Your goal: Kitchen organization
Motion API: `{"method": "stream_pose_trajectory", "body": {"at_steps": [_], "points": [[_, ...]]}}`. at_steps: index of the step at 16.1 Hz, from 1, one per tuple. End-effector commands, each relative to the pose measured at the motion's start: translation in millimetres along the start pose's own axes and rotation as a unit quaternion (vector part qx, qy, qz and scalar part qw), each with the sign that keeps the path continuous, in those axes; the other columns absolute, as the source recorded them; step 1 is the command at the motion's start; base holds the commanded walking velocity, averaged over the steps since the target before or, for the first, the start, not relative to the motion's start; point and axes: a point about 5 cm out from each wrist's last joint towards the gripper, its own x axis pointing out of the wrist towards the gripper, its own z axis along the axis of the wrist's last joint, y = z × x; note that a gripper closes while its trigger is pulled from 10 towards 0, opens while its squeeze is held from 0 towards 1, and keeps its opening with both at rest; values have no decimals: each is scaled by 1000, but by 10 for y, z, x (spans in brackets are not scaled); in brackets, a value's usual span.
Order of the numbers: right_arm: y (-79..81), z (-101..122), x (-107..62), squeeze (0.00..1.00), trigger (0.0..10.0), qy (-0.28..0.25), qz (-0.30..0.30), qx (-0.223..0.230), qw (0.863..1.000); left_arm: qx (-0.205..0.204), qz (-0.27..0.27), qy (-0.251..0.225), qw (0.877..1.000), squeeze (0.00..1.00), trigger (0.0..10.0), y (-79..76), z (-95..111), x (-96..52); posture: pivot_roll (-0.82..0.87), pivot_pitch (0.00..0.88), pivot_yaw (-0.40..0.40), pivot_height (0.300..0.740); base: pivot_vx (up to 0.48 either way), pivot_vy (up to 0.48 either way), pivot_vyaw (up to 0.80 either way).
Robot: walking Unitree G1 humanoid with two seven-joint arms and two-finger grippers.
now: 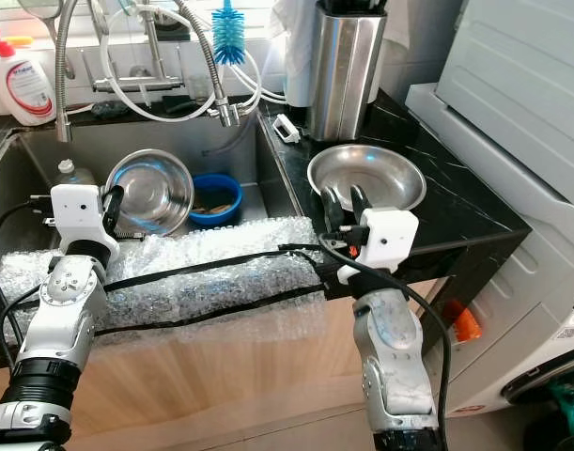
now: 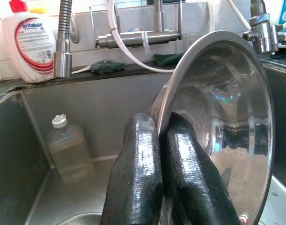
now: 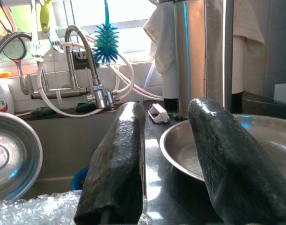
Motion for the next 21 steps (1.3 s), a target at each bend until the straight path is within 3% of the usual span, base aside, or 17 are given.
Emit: {"method": "stream_pose_trajectory", "body": {"at_steps": [1,2,3,9,10,13,14,15,17,21], "points": [[25,41,24,0,10000,-5,6,-2,1000,7,-19,43,999,0,10000,-68,-166,-45,25,0,-11,740,0,0,0],[24,37,29,0,10000,-3,7,-3,1000,7,-25,48,999,0,10000,-86,-184,-52,26,0,-12,740,0,0,0],[26,35,28,0,10000,-2,8,-3,1000,8,-34,54,998,1000,10000,-110,-204,-56,24,0,-12,740,0,0,0],[43,20,44,0,10000,4,13,-1,1000,0,-44,54,998,1000,10000,-147,-195,-54,27,0,-12,740,0,0,0],[44,21,48,0,10000,4,13,-1,1000,-11,-43,52,998,1000,10000,-147,-182,-50,27,0,-12,740,0,0,0],[46,22,59,0,10000,4,15,-1,1000,-98,-30,56,993,1000,10000,-119,-146,-27,26,0,-10,740,0,0,0],[45,19,59,0,10000,5,15,-1,1000,-110,-29,58,992,184,10000,-106,-143,-20,30,0,-12,740,0,0,0],[49,17,59,0,10000,5,16,0,1000,-131,-27,60,989,0,10000,-97,-139,-15,27,0,-12,740,0,0,0],[63,14,64,0,10000,7,20,1,1000,-159,-24,63,985,0,10000,-89,-126,-4,29,0,-11,740,0,0,0],[76,5,73,0,10000,9,24,1,1000,-174,-43,75,981,0,10000,-117,-114,12,29,0,-9,740,0,0,0]]}}
